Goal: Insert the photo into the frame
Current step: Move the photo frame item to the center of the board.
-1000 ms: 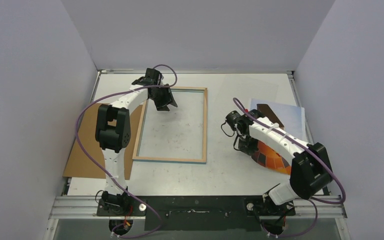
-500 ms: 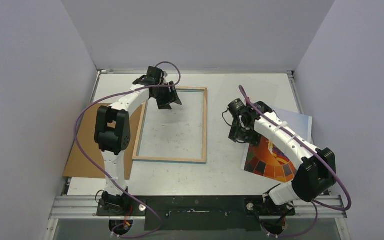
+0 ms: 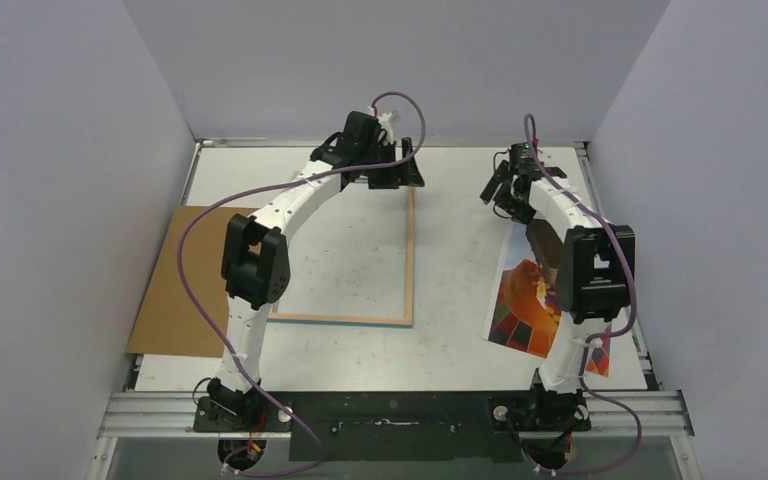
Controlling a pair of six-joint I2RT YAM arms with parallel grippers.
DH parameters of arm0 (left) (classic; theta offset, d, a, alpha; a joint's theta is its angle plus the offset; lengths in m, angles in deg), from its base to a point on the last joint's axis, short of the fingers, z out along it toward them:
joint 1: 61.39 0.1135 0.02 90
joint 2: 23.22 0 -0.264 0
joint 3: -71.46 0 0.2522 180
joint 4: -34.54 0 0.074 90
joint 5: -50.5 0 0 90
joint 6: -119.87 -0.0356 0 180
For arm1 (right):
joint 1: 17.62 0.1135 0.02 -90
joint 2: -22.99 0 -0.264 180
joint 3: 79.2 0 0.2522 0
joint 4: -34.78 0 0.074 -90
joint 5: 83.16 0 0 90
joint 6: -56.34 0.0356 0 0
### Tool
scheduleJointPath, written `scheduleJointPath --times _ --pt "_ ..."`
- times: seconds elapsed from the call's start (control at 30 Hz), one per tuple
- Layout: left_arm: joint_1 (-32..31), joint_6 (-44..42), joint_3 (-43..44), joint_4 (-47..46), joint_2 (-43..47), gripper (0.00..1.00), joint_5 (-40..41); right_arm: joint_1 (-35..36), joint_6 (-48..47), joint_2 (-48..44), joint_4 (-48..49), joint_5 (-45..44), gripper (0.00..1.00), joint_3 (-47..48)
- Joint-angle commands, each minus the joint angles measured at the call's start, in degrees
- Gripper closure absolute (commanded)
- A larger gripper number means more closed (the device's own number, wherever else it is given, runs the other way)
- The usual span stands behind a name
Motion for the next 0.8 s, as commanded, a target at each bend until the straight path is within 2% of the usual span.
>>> scheduleJointPath --times 0.0,0.2,0.4,0.6,0.77 --pt "-1.6 -1.9 7.91 -5.01 -6.74 0.26 -1.77 -6.31 -2.52 5.87 11.81 6.44 0.26 6.13" --pt "-2.66 -1.45 20.4 -6.15 -17.62 0.24 -0.8 -11.89 -3.69 14.45 13.8 9.81 0.22 13.82" --pt "-2.95 -0.19 30.06 -6.48 -26.9 0.23 0.64 -15.03 -4.17 19.76 8.32 6.65 0.19 19.21" --pt "-3.42 2.06 28.64 -10.11 -29.11 0.22 0.3 -16.88 -5.16 22.34 7.37 5.33 0.18 19.71" --pt "-3.83 2.91 29.21 -9.58 -30.72 0.21 0.69 -17.8 -6.06 22.92 6.14 2.49 0.18 19.68"
